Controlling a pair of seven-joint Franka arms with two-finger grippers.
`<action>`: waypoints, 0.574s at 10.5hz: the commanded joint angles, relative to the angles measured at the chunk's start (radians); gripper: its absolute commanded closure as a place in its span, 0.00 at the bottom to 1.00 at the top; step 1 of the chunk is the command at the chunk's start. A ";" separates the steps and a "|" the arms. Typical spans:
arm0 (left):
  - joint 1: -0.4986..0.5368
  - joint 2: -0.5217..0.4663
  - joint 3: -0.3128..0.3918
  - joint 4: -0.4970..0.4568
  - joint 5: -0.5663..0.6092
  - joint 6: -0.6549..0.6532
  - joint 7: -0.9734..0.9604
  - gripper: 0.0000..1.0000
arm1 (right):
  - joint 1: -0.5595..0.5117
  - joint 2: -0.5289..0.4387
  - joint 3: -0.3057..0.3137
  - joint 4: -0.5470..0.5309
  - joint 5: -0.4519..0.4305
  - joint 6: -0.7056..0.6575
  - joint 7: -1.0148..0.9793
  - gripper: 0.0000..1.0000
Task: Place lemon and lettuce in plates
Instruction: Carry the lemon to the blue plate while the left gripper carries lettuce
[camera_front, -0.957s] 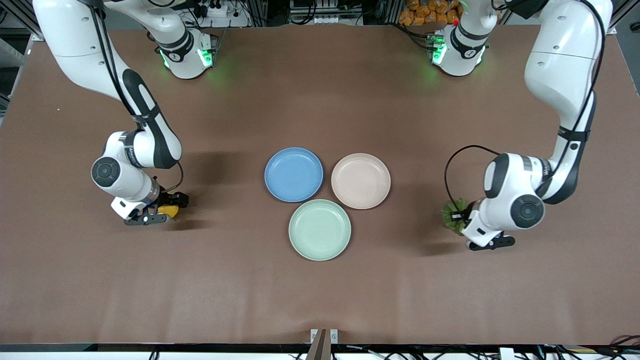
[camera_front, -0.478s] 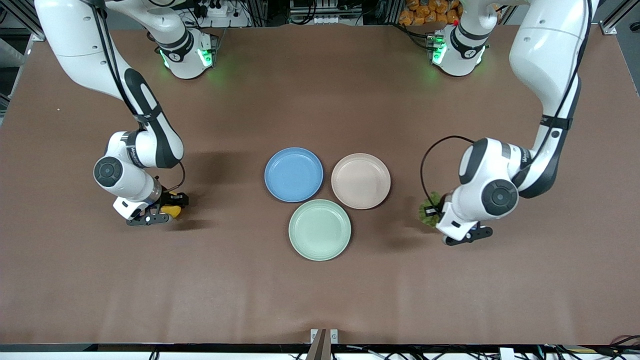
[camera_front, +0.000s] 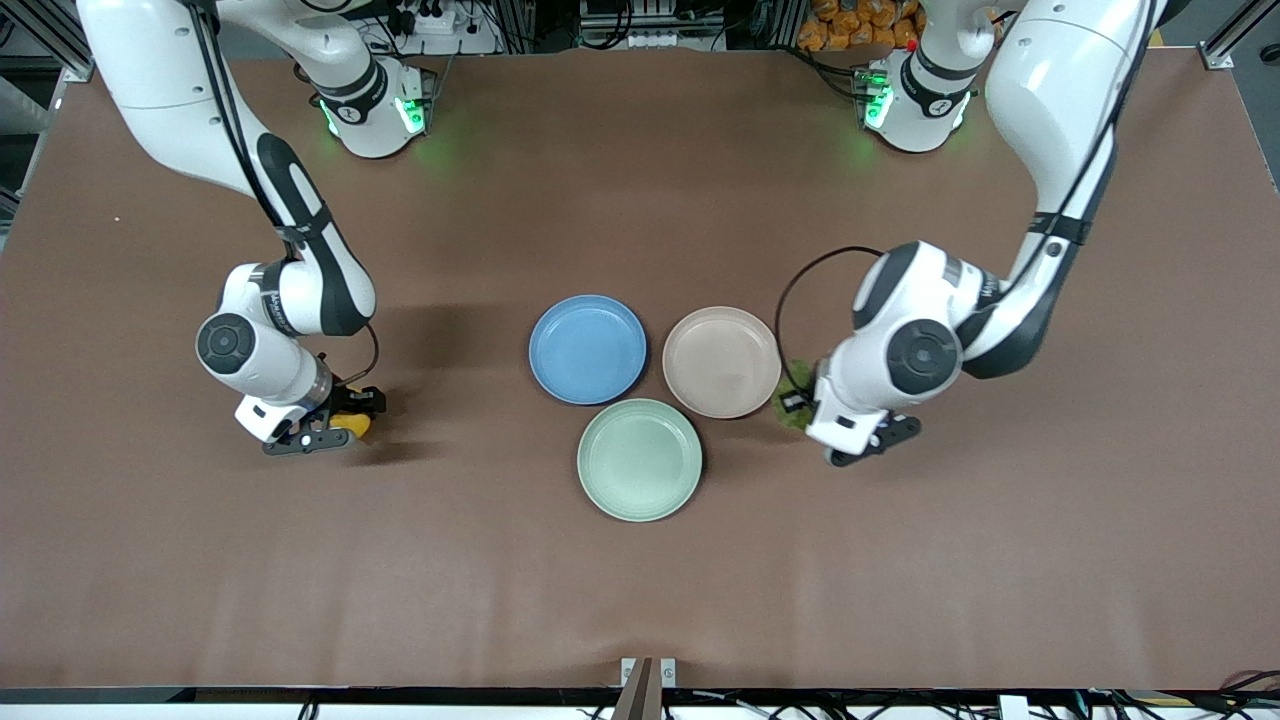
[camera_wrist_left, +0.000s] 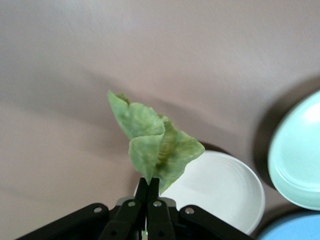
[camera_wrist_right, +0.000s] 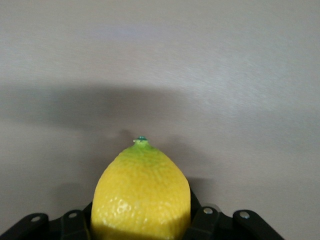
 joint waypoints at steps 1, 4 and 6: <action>-0.065 0.012 -0.010 0.007 -0.017 -0.012 -0.112 1.00 | 0.074 -0.039 0.000 0.047 0.021 -0.102 0.095 0.86; -0.092 0.043 -0.010 0.005 -0.015 -0.013 -0.161 1.00 | 0.172 -0.040 0.041 0.093 0.021 -0.104 0.283 0.86; -0.107 0.069 -0.004 0.003 -0.008 -0.012 -0.158 0.62 | 0.235 -0.033 0.069 0.112 0.021 -0.102 0.420 0.86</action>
